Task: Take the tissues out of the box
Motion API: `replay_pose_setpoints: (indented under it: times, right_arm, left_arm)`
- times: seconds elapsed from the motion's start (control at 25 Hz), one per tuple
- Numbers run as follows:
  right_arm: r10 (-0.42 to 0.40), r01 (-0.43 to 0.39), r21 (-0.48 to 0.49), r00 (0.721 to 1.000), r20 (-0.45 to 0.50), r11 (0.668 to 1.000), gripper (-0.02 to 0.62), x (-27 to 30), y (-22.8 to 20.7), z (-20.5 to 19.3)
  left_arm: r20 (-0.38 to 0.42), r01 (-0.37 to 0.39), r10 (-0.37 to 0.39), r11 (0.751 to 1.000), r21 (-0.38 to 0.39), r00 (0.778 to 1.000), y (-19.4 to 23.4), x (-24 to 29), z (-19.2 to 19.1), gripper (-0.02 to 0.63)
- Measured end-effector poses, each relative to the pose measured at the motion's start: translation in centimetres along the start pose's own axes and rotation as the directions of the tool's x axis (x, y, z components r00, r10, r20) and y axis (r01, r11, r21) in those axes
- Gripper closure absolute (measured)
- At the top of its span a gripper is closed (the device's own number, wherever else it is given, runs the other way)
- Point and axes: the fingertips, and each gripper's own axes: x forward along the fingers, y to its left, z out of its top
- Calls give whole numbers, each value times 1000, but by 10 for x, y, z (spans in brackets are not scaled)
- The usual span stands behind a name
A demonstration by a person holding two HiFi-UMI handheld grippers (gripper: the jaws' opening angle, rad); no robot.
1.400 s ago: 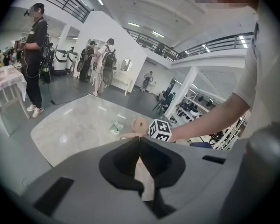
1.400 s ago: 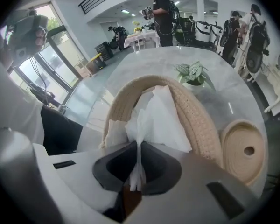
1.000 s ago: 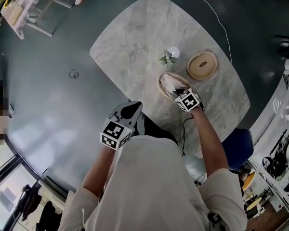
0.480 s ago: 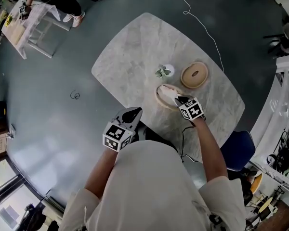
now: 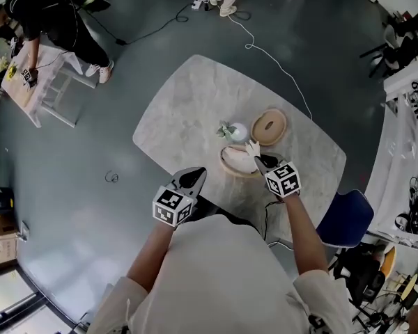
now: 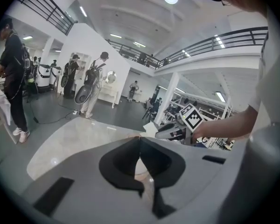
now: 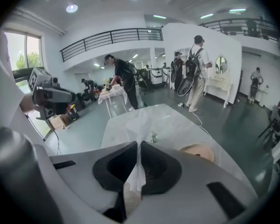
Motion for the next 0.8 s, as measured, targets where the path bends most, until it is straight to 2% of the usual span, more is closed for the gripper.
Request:
replay_pose_setpoints:
  times: [0.28,0.52,0.8]
  right_arm:
    - [-80,78,20,983,167,997,551,-57,8,49]
    - [-103,80,94,956,275,992,551,-99,13,76]
    - [-180,126,152,885,430,980,551,-151,24,98]
  left_arm:
    - [17,39,-40,998,41,999,1,10,21,597]
    - [31,88,-90,993,75,995,-8,27,46,597]
    - [94,138,-152,981,139,984,-30,25,88,597]
